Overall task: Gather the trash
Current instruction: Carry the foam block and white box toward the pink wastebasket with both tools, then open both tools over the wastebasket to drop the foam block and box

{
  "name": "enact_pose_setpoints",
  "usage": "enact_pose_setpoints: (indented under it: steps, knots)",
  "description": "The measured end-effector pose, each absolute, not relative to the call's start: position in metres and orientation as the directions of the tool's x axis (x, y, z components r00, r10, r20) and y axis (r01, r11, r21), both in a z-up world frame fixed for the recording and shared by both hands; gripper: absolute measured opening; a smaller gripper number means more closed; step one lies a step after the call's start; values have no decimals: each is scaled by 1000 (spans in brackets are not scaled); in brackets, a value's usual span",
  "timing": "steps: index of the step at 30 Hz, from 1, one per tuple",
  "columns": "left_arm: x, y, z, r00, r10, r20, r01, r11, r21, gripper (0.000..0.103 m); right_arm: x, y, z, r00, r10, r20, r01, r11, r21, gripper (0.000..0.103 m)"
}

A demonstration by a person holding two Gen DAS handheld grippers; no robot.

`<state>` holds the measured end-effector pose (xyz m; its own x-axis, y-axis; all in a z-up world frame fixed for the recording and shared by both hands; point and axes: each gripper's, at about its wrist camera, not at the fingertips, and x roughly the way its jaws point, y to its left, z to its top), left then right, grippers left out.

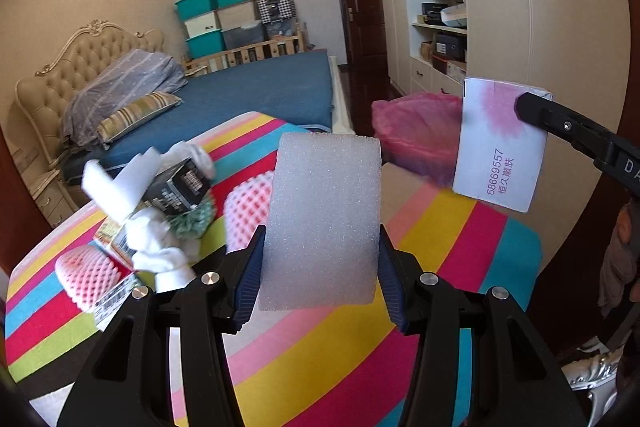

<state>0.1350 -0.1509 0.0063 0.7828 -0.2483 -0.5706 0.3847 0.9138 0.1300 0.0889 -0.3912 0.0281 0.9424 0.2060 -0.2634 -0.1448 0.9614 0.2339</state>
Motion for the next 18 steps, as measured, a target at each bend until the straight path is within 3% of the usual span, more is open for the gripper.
enact_pose_setpoints:
  steps: [18]
  knots:
    - [193,-254,14,727,-347,-592,495,863,102,48,130,-484,17,958,89,-273,-1,952,307,36]
